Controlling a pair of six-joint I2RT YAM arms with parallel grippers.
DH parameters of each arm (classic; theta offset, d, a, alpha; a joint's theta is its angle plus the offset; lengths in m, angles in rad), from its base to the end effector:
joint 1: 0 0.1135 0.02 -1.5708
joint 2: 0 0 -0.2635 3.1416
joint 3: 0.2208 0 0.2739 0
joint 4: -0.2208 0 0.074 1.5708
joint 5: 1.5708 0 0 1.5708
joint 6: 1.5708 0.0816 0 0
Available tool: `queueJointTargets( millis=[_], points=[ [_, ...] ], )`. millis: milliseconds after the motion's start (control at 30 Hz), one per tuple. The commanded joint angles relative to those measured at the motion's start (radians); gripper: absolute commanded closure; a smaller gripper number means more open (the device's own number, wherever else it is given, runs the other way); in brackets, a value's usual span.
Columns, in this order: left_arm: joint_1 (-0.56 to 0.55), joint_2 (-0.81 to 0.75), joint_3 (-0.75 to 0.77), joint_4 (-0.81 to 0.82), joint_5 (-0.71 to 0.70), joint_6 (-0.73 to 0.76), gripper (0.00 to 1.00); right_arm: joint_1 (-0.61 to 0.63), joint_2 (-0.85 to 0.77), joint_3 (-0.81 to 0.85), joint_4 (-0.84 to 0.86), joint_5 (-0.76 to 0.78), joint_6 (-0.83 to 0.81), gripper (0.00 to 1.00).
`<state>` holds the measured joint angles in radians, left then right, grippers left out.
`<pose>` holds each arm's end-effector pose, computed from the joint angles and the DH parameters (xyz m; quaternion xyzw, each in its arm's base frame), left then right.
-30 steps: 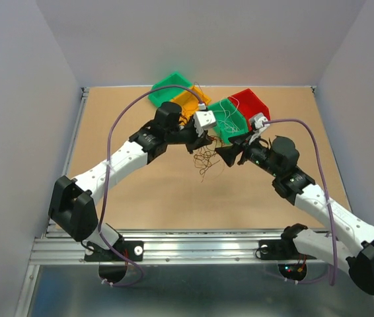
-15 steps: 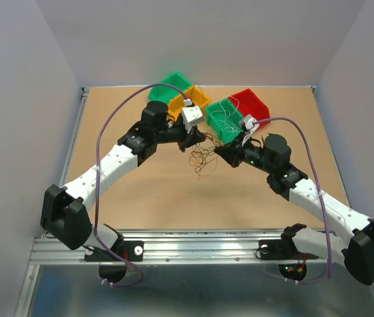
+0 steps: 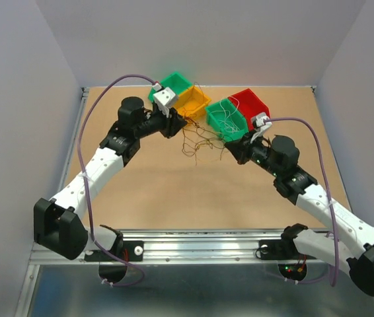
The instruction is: Untangle the cables
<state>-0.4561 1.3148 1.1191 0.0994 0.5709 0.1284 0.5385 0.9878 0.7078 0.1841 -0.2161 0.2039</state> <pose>0.3119 -0.2022 0.3616 0.3859 0.6257 -0.3109 0.6024 0.2497 0.1696 0.3026 -0.1940 0.7135 0.3169 0.5940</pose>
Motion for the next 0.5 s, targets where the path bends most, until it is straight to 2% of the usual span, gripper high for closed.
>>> queueJointTargets(
  millis=[0, 133, 233, 300, 400, 467],
  points=[
    [0.059, -0.083, -0.011, 0.12, -0.083, -0.016, 0.47, -0.008, -0.092, 0.039, -0.143, 0.207, 0.02, 1.0],
    [0.059, -0.106, -0.042, 0.152, -0.092, -0.016, 0.51, -0.008, -0.143, 0.028, -0.155, 0.189, 0.026, 1.0],
    [0.06, -0.123, -0.047, 0.157, -0.192, -0.01, 0.59, -0.008, -0.17, 0.025, -0.17, 0.211, 0.034, 0.99],
    [0.06, -0.14, -0.057, 0.169, -0.311, -0.013, 0.59, -0.006, -0.179, 0.03, -0.181, 0.253, 0.043, 0.99],
    [0.06, -0.207, -0.09, 0.212, -0.46, -0.01, 0.53, -0.008, -0.202, 0.035, -0.238, 0.328, 0.06, 0.99],
    [0.062, -0.242, -0.128, 0.252, -0.488, -0.006, 0.53, -0.008, -0.222, 0.033, -0.255, 0.353, 0.063, 0.99]
  ],
)
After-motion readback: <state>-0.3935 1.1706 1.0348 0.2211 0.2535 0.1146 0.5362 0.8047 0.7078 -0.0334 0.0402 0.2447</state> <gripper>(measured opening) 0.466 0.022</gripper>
